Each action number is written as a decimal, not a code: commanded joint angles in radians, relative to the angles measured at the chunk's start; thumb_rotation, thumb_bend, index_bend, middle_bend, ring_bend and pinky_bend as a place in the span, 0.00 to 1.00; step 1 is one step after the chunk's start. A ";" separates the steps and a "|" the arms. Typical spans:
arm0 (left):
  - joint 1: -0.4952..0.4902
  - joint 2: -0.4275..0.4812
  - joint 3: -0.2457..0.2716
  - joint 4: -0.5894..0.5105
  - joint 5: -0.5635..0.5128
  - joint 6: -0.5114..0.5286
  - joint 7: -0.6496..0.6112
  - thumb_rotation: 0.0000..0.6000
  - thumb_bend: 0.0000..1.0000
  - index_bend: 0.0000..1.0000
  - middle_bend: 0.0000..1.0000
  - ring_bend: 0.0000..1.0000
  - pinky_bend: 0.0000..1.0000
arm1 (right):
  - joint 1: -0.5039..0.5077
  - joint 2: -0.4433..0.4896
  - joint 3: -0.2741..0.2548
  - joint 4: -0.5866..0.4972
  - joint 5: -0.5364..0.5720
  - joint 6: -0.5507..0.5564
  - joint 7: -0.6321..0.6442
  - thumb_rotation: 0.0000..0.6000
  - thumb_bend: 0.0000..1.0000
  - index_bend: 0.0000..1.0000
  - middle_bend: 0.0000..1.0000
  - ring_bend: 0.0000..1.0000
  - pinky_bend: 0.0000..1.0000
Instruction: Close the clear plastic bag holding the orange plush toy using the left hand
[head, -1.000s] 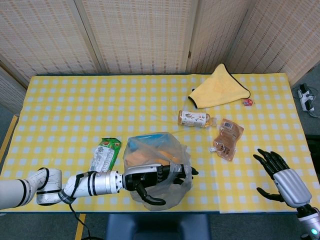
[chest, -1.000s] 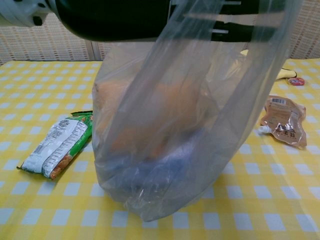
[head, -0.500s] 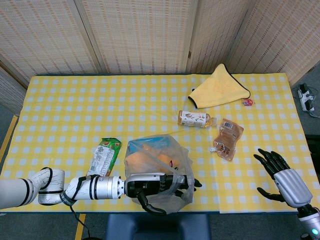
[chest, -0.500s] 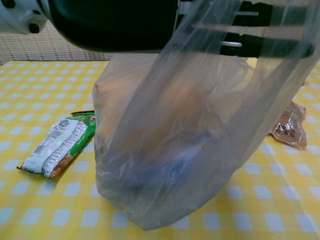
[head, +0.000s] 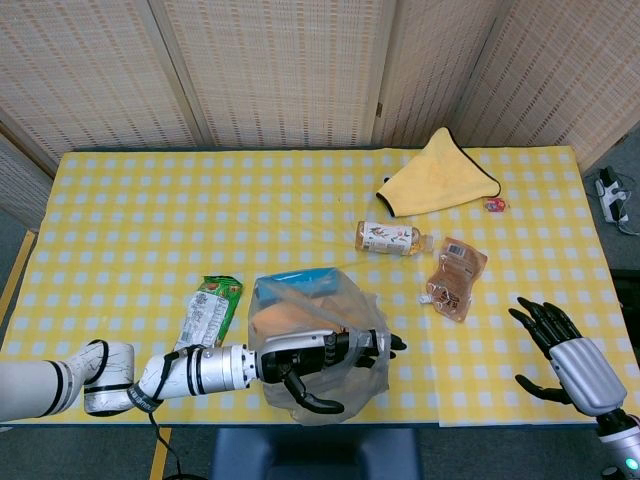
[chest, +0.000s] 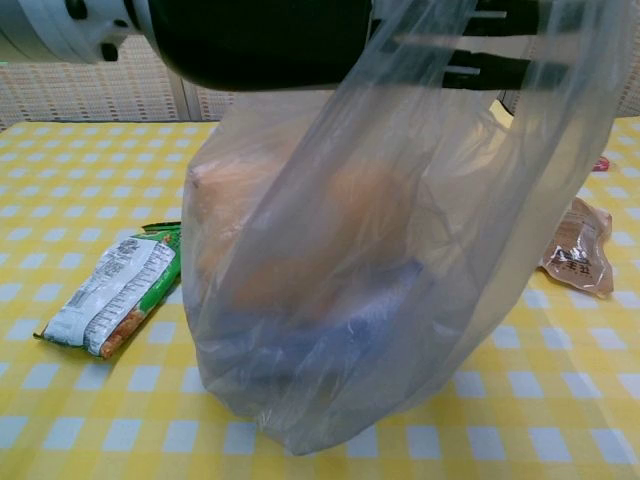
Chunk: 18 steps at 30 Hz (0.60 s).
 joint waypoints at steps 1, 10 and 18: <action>0.014 -0.007 -0.017 -0.011 -0.024 -0.006 0.022 1.00 0.36 0.07 0.04 0.00 0.03 | 0.001 0.000 -0.001 0.000 0.000 -0.003 0.001 1.00 0.27 0.00 0.00 0.00 0.00; 0.033 -0.002 -0.044 -0.054 -0.033 0.010 -0.038 1.00 0.36 0.04 0.03 0.00 0.09 | 0.003 0.001 0.000 -0.001 0.000 -0.006 0.001 1.00 0.27 0.00 0.00 0.00 0.00; 0.016 0.002 -0.082 -0.093 -0.068 -0.045 -0.071 1.00 0.36 0.02 0.00 0.00 0.08 | 0.002 0.001 -0.001 0.000 -0.003 -0.004 0.001 1.00 0.27 0.00 0.00 0.00 0.00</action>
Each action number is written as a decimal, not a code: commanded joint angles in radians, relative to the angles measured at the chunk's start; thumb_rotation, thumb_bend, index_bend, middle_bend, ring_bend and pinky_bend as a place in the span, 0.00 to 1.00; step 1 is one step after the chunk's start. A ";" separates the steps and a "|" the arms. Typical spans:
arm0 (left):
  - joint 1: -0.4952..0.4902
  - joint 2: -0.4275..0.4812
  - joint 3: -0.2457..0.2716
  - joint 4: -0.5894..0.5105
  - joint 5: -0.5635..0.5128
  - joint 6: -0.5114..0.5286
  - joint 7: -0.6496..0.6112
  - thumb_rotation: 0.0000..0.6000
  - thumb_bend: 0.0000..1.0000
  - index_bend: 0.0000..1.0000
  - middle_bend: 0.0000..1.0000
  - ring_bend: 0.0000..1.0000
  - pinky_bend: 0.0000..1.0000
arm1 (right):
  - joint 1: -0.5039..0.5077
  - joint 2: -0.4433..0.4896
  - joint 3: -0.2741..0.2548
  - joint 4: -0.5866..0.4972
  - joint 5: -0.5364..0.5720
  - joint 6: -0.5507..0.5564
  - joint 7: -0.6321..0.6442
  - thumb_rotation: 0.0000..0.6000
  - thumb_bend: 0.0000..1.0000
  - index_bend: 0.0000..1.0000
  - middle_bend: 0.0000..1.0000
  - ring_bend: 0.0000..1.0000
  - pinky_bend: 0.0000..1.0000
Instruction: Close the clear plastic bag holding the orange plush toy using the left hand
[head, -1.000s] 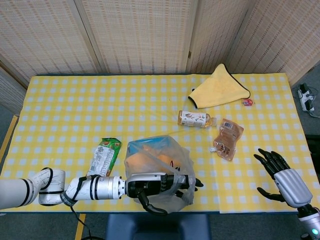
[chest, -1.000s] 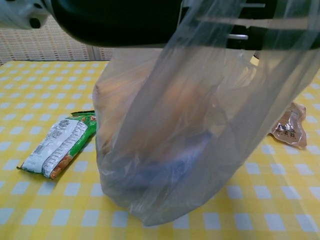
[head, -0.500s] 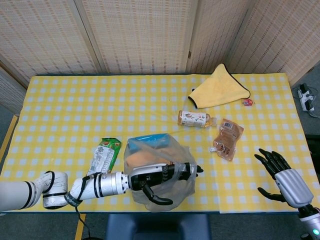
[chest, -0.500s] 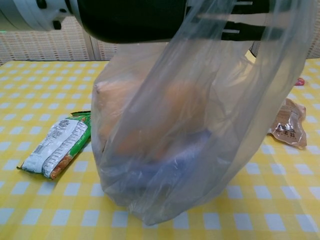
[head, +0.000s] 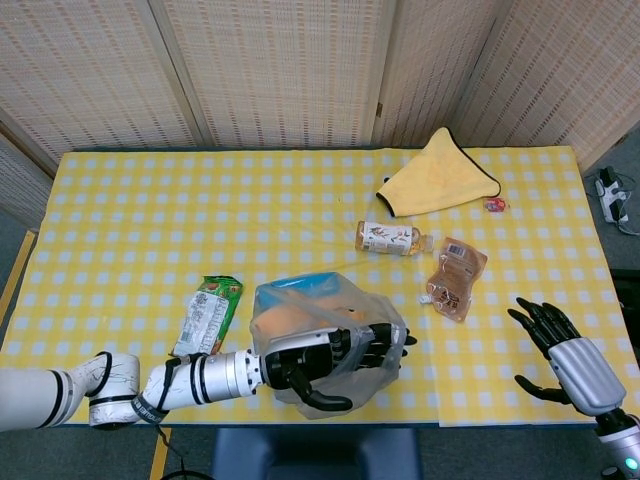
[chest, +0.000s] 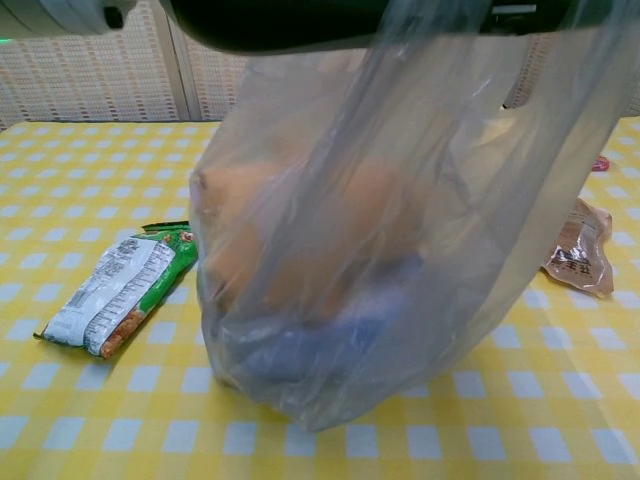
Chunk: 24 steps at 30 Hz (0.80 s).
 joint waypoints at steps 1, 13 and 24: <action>-0.012 0.000 -0.017 -0.010 -0.015 -0.030 -0.014 1.00 0.36 0.02 0.00 0.00 0.08 | 0.000 0.000 0.000 0.001 0.000 0.000 0.000 1.00 0.27 0.00 0.00 0.00 0.00; 0.019 -0.021 -0.085 -0.042 -0.108 -0.056 -0.016 1.00 0.36 0.01 0.00 0.00 0.17 | -0.007 0.004 -0.003 0.011 0.003 0.008 0.018 1.00 0.27 0.00 0.00 0.00 0.00; 0.060 -0.020 -0.130 -0.067 -0.154 -0.084 0.049 1.00 0.36 0.06 0.02 0.04 0.30 | -0.008 0.004 -0.002 0.014 0.003 0.010 0.021 1.00 0.27 0.00 0.00 0.00 0.00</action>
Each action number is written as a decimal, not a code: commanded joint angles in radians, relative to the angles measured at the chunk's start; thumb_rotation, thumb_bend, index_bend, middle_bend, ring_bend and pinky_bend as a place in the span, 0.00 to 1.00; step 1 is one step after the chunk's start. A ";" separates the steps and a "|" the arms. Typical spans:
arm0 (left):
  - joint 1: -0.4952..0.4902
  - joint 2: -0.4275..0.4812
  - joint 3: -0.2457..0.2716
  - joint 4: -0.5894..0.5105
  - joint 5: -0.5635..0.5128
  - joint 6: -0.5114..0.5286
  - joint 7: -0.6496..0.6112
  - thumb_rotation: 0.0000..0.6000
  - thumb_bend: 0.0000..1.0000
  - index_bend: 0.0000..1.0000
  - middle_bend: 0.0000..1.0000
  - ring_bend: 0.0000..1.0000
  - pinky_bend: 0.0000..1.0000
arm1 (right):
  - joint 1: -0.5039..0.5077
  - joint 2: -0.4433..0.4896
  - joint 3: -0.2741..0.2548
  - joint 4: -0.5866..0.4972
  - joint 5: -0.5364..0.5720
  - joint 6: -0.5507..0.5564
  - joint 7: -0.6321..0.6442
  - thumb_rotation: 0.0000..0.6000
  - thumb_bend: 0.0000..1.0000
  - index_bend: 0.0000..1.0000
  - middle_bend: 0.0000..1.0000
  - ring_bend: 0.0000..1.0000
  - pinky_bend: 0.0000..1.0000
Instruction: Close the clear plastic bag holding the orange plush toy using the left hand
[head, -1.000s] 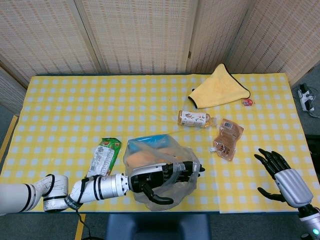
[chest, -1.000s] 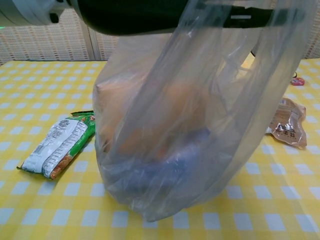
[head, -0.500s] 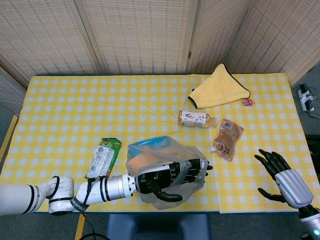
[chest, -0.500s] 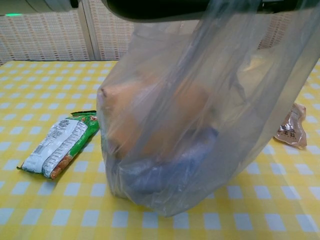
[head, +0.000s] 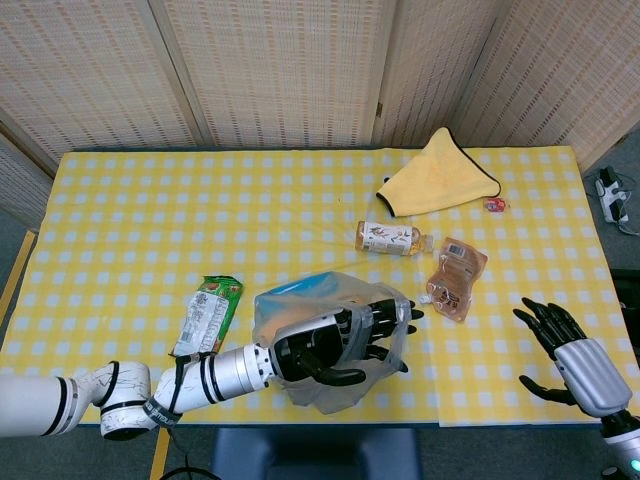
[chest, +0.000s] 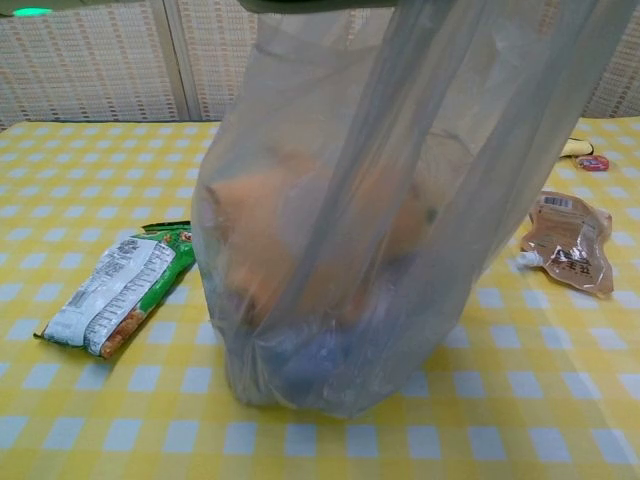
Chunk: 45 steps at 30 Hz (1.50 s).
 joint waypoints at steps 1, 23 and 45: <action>0.012 0.004 -0.010 -0.010 -0.007 -0.010 0.021 1.00 0.36 0.07 0.02 0.04 0.30 | 0.000 0.000 0.000 0.000 0.001 0.000 0.000 1.00 0.27 0.00 0.00 0.00 0.00; 0.083 0.016 -0.075 -0.068 -0.068 -0.079 0.136 1.00 0.36 0.20 0.31 0.32 0.58 | -0.004 0.001 0.002 0.004 0.003 0.006 0.005 1.00 0.27 0.00 0.00 0.00 0.00; 0.162 0.045 -0.159 -0.165 -0.221 -0.131 0.313 1.00 0.78 0.53 0.77 0.74 0.90 | -0.006 0.000 0.001 0.002 -0.004 0.008 0.000 1.00 0.27 0.00 0.00 0.00 0.00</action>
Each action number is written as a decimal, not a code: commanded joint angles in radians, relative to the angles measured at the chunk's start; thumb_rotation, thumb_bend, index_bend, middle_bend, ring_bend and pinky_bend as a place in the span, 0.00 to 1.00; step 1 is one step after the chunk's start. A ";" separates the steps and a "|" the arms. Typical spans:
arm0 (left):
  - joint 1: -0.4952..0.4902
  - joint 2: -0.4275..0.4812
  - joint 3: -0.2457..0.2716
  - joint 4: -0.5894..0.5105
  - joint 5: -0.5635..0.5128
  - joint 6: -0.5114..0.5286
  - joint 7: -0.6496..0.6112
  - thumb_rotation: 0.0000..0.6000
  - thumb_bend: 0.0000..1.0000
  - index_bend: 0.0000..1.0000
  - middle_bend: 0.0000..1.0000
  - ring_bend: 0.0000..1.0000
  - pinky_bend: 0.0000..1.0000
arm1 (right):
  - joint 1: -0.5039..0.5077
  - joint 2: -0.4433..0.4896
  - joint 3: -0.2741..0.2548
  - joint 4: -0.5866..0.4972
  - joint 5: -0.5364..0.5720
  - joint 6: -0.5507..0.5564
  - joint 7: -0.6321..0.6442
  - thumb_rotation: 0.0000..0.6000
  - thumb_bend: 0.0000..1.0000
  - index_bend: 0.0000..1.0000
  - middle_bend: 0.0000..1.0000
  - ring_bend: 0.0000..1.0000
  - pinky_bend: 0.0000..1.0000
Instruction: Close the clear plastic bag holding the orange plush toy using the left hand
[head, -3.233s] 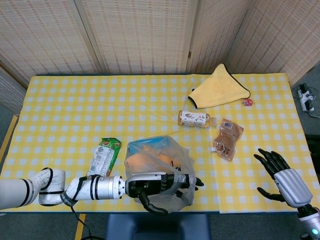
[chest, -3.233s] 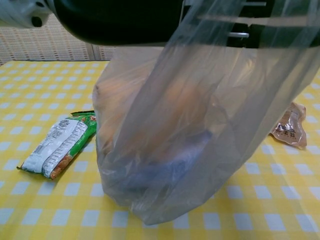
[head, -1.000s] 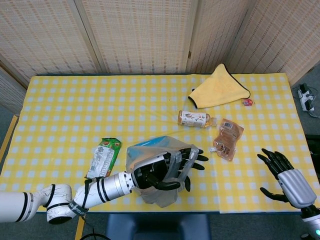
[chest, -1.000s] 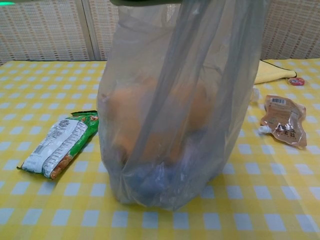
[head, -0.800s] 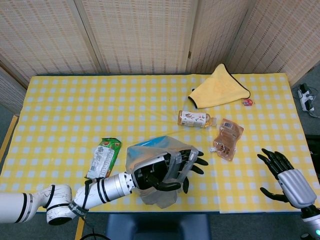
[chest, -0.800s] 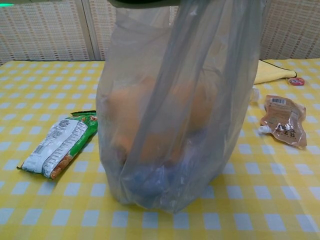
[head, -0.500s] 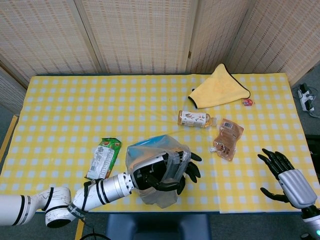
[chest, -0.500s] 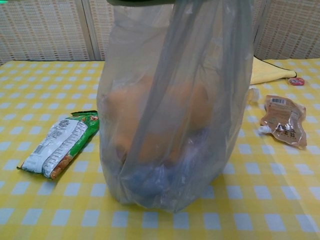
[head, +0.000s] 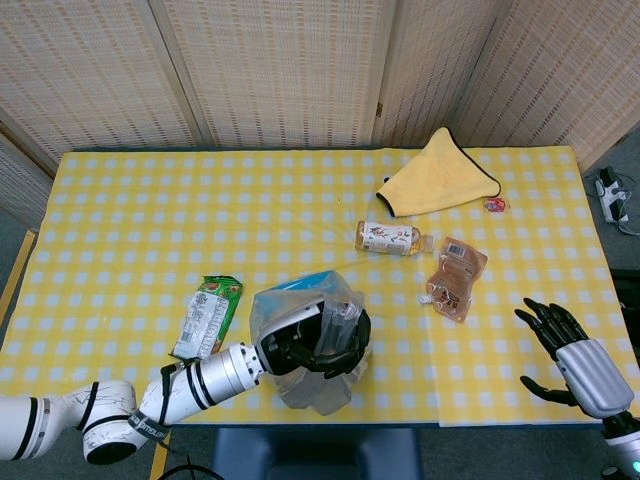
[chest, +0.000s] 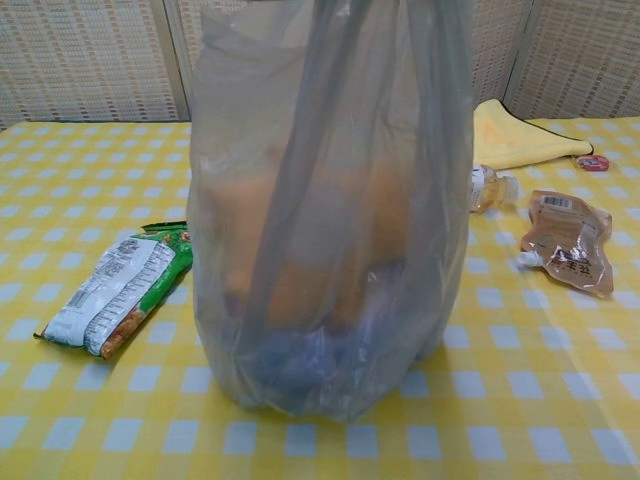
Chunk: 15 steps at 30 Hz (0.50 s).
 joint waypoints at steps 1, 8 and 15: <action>0.024 -0.005 -0.019 -0.018 -0.035 0.006 0.046 1.00 0.85 0.52 0.78 0.75 0.91 | 0.001 0.000 0.000 -0.001 -0.001 -0.001 -0.001 1.00 0.27 0.00 0.00 0.00 0.00; 0.067 -0.006 -0.038 -0.035 -0.024 0.020 0.116 1.00 1.00 0.54 0.82 0.80 0.94 | 0.007 -0.001 -0.001 -0.006 -0.004 -0.011 -0.008 1.00 0.27 0.00 0.00 0.00 0.00; 0.115 0.011 -0.061 -0.062 -0.050 0.037 0.164 1.00 1.00 0.56 0.84 0.82 0.95 | 0.016 -0.003 -0.002 -0.014 -0.009 -0.025 -0.018 1.00 0.27 0.00 0.00 0.00 0.00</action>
